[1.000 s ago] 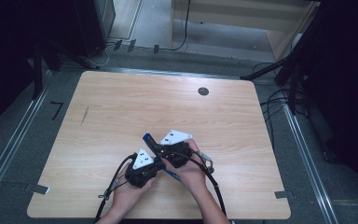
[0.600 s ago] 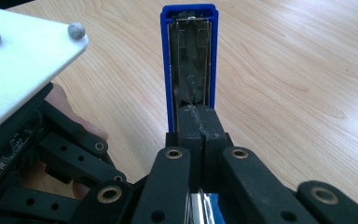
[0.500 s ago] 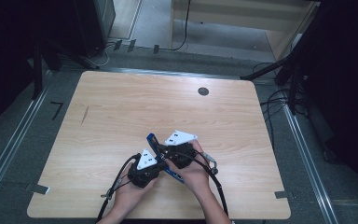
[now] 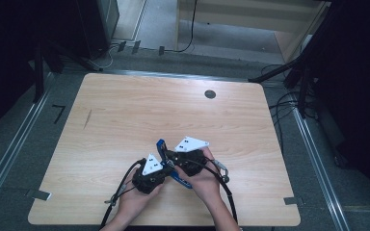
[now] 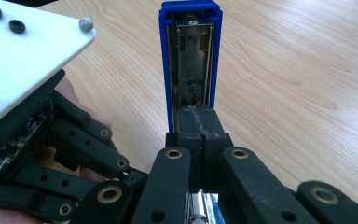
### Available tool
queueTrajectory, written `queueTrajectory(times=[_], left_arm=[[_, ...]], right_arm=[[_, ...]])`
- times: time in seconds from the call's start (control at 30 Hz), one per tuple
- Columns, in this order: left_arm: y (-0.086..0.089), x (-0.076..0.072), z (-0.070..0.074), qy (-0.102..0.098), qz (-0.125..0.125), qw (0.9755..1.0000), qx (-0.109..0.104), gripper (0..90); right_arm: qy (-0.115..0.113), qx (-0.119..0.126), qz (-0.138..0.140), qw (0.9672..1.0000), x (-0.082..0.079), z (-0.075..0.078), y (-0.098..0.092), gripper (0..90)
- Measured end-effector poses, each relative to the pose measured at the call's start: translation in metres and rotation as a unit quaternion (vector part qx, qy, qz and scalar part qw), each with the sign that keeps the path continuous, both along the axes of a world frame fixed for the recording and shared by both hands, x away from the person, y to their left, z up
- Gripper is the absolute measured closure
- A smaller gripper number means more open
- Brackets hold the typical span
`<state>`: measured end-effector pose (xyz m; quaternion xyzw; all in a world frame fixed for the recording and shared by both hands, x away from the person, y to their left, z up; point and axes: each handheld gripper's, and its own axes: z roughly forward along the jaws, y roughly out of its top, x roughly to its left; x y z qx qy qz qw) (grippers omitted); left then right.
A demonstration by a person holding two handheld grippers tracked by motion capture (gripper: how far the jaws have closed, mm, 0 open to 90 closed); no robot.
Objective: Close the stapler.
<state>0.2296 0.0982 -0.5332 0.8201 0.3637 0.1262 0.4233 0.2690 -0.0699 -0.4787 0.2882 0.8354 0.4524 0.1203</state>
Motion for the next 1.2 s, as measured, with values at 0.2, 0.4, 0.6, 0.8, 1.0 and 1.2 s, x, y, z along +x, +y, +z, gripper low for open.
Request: queueTrajectory(times=[0.2,0.4,0.6,0.8,1.0,1.2], left_arm=[[0.0,0.0,0.0,0.001,0.0,1.0,0.0,90.0],[0.0,0.0,0.0,0.0,-0.002,1.0,0.001,90.0],[0.0,0.0,0.0,-0.001,-0.005,1.0,0.002,90.0],[0.0,0.0,0.0,0.001,-0.007,1.0,0.002,90.0],[0.001,0.0,0.0,0.002,-0.006,1.0,0.002,90.0],[0.001,0.0,0.0,0.003,-0.006,1.0,0.0,90.0]], right_arm=[[0.001,0.004,-0.001,1.0,-0.003,0.0,-0.005,90.0],[0.003,0.001,-0.001,1.0,-0.006,0.001,-0.008,90.0],[0.004,0.001,-0.003,1.0,-0.009,-0.001,-0.012,90.0],[0.004,0.003,-0.004,1.0,-0.01,-0.004,-0.013,90.0],[0.003,0.001,-0.009,1.0,-0.01,-0.004,-0.016,90.0],[0.003,0.006,-0.02,0.9998,-0.007,-0.001,-0.023,90.0]])
